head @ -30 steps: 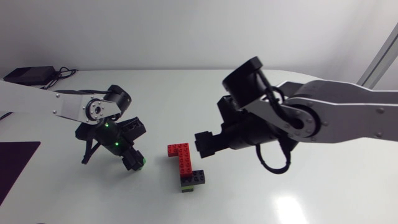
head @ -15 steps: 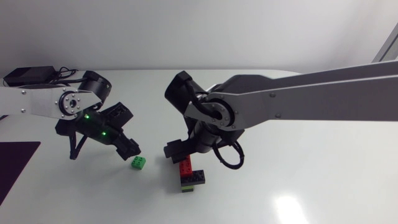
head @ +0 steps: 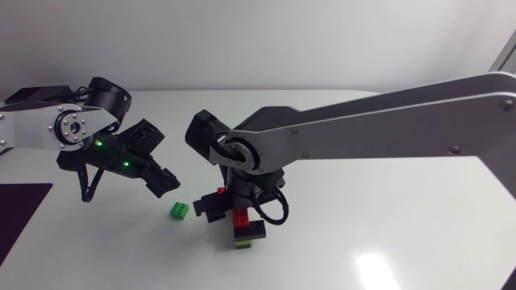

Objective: Separate the duplo bricks

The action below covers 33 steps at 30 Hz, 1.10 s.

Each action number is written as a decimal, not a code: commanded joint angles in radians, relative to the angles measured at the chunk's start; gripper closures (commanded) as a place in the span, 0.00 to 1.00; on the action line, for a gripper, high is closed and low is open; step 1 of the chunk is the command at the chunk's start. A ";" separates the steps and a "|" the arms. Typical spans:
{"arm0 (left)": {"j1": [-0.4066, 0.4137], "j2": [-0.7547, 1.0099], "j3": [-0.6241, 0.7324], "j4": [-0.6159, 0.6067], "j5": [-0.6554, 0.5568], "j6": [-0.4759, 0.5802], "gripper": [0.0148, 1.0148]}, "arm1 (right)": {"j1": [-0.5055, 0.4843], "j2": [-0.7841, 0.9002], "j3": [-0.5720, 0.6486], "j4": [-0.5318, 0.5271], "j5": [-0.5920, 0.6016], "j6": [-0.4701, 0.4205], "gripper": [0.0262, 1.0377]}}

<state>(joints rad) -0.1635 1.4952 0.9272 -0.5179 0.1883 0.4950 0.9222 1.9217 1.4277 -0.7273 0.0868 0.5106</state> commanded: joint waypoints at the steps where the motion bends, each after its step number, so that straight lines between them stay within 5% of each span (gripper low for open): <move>1: 0.016 -0.015 -0.021 0.004 0.011 -0.029 0.10 | -0.002 0.014 0.000 -0.026 0.002 0.046 0.33; 4: 0.019 -0.015 -0.021 0.010 0.011 -0.027 0.10 | 0.000 0.003 -0.012 -0.021 0.013 0.059 0.57; 12: 0.009 -0.006 -0.016 0.024 0.011 -0.033 0.10 | -0.003 -0.006 -0.021 -0.009 0.028 0.052 0.76; 18: 0.012 -0.009 -0.014 0.024 0.011 -0.029 0.10 | -0.006 -0.052 -0.026 -0.007 0.039 -0.014 0.80; 25: 0.010 -0.062 -0.031 0.022 0.063 0.008 0.10 | -0.049 -0.170 -0.101 0.060 0.025 -0.268 0.80; 33: -0.053 -0.158 -0.071 0.007 0.157 0.062 0.10 | -0.143 -0.280 -0.204 0.088 -0.127 -0.592 0.82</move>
<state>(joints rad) -0.1993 1.3602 0.8898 -0.5003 0.3298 0.5308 0.8169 1.6569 1.2594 -0.6441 -0.0296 0.0246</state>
